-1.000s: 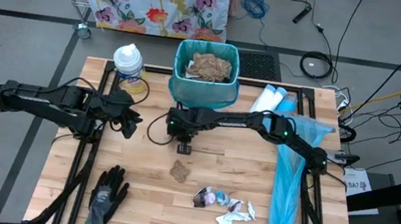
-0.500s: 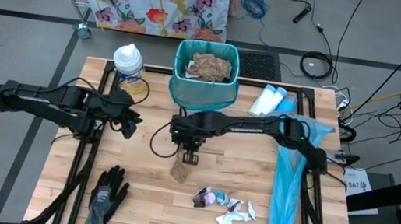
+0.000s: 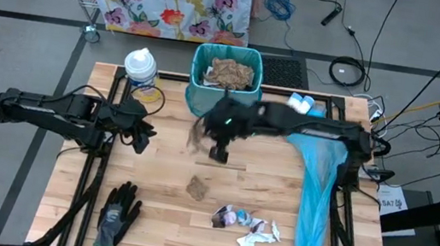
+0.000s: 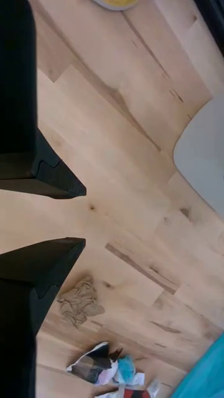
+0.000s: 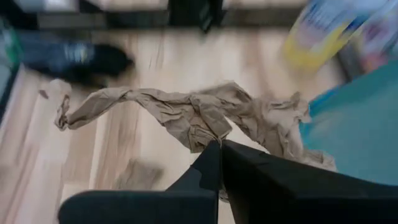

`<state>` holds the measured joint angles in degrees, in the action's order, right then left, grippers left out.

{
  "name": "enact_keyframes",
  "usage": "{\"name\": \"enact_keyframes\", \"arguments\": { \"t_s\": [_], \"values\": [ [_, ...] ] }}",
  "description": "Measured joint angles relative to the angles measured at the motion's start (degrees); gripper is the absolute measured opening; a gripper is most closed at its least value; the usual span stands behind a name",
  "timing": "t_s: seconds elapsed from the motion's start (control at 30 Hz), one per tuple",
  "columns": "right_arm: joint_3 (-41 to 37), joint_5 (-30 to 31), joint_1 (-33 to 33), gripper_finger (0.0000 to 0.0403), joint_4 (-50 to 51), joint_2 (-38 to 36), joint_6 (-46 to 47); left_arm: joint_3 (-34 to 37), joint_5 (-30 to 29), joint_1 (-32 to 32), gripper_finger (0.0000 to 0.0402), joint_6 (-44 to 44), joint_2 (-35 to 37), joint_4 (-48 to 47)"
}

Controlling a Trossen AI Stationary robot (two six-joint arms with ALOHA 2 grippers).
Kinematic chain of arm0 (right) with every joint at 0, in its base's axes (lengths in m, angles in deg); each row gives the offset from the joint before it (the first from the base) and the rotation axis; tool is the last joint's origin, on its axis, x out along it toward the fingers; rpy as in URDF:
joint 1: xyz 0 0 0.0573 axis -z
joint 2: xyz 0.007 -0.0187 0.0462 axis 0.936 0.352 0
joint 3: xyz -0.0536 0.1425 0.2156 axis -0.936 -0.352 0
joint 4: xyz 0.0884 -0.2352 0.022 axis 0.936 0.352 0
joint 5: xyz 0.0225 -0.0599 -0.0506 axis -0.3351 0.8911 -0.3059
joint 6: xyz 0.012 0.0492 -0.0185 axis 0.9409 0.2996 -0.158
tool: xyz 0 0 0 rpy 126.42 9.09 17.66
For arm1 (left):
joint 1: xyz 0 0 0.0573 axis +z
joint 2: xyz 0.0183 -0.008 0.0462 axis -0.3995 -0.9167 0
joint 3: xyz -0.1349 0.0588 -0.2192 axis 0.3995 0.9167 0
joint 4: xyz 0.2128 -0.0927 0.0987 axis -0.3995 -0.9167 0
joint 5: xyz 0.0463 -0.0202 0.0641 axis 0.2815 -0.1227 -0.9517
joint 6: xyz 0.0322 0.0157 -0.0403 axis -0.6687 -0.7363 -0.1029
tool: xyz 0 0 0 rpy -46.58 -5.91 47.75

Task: Place trash/remove bag and relplace
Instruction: Put the brown napkin into the white trash bin

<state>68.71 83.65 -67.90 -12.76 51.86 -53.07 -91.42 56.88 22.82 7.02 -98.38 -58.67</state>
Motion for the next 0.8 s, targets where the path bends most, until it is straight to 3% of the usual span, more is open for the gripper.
{"name": "enact_keyframes", "arguments": {
  "t_s": [0.33, 0.6, 0.8],
  "values": [
    [0.1, 0.1, 11.9, 0.0000, -12.8, -5.3, -5.7, 0.0, 0.0, 0.0, 0.0118, 0.5, 0.0, 0.1],
    [0.1, -0.2, 21.9, 0.0034, -10.4, -2.6, -0.4, 0.0, 0.0, 0.0, 0.0118, 0.6, 0.0, 0.1],
    [0.0, -0.6, 25.0, 0.0083, -6.4, -1.8, -0.1, 0.0, 0.0, 0.0, 0.0118, 2.1, 0.0, 0.2]
  ]
}}
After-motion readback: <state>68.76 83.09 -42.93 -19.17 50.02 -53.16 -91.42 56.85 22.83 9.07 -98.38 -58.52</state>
